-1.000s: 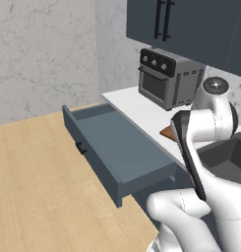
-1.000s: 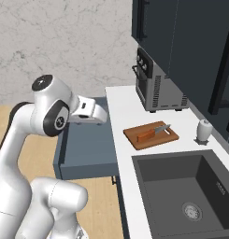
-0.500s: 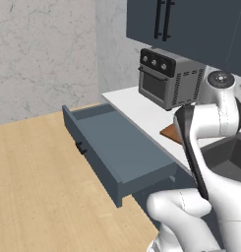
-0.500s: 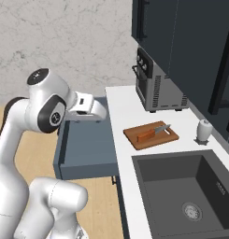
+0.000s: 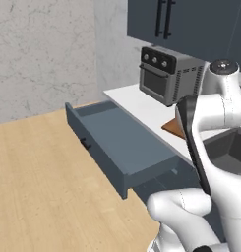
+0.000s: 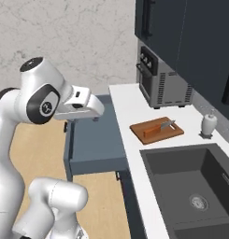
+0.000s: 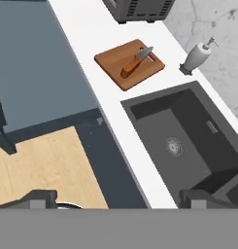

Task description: Pick up the knife from the drawer and place it on the cutting board. Then place the meat from the plate to the cutting board.

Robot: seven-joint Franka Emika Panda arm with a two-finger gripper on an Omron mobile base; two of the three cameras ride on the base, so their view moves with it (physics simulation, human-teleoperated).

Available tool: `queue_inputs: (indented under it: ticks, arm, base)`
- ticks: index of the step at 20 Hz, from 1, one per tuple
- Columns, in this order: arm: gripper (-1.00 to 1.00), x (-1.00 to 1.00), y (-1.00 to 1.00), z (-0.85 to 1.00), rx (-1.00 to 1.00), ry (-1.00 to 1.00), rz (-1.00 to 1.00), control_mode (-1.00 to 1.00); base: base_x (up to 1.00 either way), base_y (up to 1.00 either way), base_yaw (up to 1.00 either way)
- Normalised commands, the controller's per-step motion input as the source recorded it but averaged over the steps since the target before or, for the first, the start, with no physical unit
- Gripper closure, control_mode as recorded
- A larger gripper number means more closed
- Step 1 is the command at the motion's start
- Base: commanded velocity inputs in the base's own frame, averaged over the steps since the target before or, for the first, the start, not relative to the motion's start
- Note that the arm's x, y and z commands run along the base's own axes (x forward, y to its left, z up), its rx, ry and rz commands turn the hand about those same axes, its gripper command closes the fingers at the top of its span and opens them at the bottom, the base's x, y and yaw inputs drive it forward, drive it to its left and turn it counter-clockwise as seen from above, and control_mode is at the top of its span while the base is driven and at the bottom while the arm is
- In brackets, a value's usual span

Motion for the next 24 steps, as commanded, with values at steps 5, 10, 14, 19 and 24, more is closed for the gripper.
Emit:
queue_inputs:
  ticks: [5, 10, 14, 19, 24]
  arm:
    - [-1.00, 0.00, 0.00, 0.00, 0.00, 0.00, 0.00, 1.00]
    - [-1.00, 0.00, 0.00, 0.00, 0.00, 0.00, 0.00, 1.00]
    - [-1.00, 0.00, 0.00, 0.00, 0.00, 0.00, 0.00, 1.00]
    - [-1.00, 0.00, 0.00, 0.00, 0.00, 0.00, 0.00, 1.00]
    - [-1.00, 0.00, 0.00, 0.00, 0.00, 0.00, 0.00, 1.00]
  base:
    - [-0.40, 0.73, -0.63]
    - [-0.25, 0.13, -1.00]
    - [-0.19, 0.05, -1.00]
    - [-0.13, 0.00, -1.00]
    - [-0.11, -0.30, -0.92]
